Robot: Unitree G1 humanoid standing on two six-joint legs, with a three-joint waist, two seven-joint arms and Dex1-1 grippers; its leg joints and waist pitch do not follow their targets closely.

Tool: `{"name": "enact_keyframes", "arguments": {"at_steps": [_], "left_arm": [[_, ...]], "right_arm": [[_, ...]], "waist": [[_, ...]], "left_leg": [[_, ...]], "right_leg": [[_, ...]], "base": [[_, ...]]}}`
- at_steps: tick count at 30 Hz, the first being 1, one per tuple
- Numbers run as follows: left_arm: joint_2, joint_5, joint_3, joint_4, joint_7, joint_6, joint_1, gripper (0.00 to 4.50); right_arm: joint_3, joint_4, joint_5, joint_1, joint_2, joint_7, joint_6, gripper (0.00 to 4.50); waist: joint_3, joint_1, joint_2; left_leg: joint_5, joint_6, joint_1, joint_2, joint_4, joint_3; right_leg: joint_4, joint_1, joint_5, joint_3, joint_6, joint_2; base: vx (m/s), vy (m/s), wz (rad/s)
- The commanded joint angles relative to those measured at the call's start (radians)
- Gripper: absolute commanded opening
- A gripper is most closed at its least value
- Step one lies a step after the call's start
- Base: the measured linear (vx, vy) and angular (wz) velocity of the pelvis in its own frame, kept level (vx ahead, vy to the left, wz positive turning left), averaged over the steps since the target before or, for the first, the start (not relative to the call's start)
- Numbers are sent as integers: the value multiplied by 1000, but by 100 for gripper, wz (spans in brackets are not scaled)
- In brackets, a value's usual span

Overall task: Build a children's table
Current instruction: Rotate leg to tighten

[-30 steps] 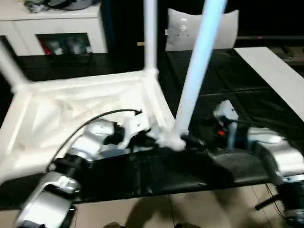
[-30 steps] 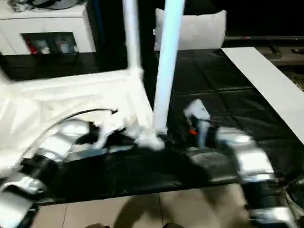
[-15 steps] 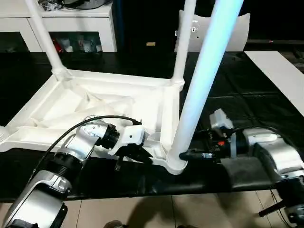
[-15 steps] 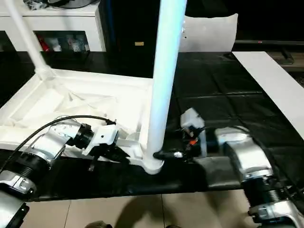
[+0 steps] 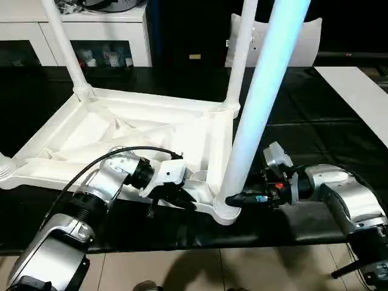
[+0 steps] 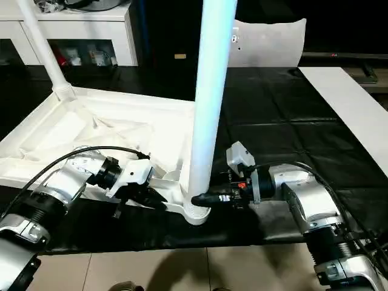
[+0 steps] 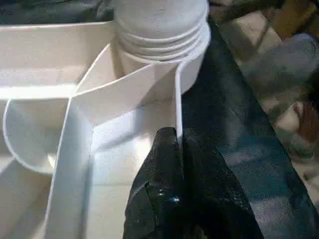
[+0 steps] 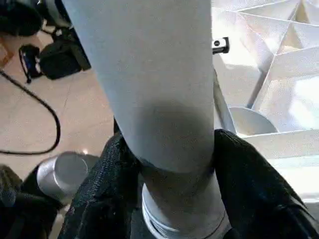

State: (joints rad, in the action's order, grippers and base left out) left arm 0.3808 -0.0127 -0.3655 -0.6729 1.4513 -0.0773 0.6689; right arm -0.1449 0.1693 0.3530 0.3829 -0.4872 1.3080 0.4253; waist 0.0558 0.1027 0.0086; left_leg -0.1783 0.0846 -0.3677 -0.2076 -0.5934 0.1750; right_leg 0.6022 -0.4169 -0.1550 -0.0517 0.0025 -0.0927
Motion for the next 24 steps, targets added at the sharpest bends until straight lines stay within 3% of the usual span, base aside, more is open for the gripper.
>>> {"name": "enact_keyframes", "arguments": {"at_steps": [1,3,4,5,6,7,11,13,14,17,20,24], "left_arm": [[-44,19,36,37,-102,78,29,0],[-65,16,49,59,-160,132,24,0],[-67,16,50,61,-165,136,24,0],[-114,18,65,92,-254,214,16,0],[-126,17,68,98,-276,231,15,0],[-159,10,75,108,-337,264,16,0],[-234,-7,106,119,-491,344,32,0],[-265,-19,119,112,-563,354,45,0],[-269,-20,121,109,-572,352,47,0],[-273,-24,120,123,-583,354,46,0],[-247,-29,111,151,-560,355,33,0],[-196,-39,117,135,-535,301,22,0]], "right_arm": [[8,-47,13,-7,50,-124,59,196],[12,-60,-26,-12,90,-231,70,196],[13,-60,-28,-11,95,-242,73,196],[45,-60,-53,2,176,-407,118,195],[52,-59,-59,6,194,-441,127,195],[75,-51,-78,20,242,-539,148,195],[115,-33,-137,46,328,-756,197,195],[122,-26,-133,53,362,-799,171,195],[118,-26,-134,52,362,-792,154,229],[123,-39,-143,42,369,-784,80,266],[151,-57,-129,37,369,-784,82,288],[146,-79,-113,16,297,-698,99,318]], "waist": [[-70,-8,-9],[-67,-15,-10],[-68,-23,-12],[-67,-30,-10],[-65,-35,-10],[-68,-53,-14],[-72,-72,-13],[-72,-77,-10],[-74,-75,-9],[-77,-71,-8],[-80,-68,-6],[-82,-60,-3]], "left_leg": [[-231,-17,9,-14,73,5],[-258,-2,11,-10,74,3],[-258,3,6,-7,76,0],[-246,12,0,-7,80,-2],[-254,12,1,-6,79,-2],[-255,18,-2,-1,76,-4],[-223,7,-3,1,72,-1],[-218,-1,-1,2,70,1],[-214,-4,0,2,69,1],[-179,-36,-2,0,66,4],[-147,-51,-4,0,64,4],[-125,-74,-3,-1,60,5]], "right_leg": [[-68,55,-317,28,-208,-37],[-78,50,-388,26,-181,-36],[-80,55,-407,25,-166,-38],[-76,57,-409,25,-153,-35],[-82,52,-421,24,-150,-34],[-84,54,-449,22,-138,-34],[-82,53,-387,25,-150,-29],[-84,51,-365,26,-157,-26],[-84,52,-352,27,-161,-28],[-75,57,-230,29,-194,-26],[-66,61,-159,29,-216,-25],[-60,63,-91,28,-241,-24]], "base": [[0,0,0],[0,0,0],[0,0,0],[0,0,0],[0,0,0],[0,0,0],[0,0,0],[0,0,0],[0,0,0],[0,0,0],[0,0,0],[0,0,0]]}}
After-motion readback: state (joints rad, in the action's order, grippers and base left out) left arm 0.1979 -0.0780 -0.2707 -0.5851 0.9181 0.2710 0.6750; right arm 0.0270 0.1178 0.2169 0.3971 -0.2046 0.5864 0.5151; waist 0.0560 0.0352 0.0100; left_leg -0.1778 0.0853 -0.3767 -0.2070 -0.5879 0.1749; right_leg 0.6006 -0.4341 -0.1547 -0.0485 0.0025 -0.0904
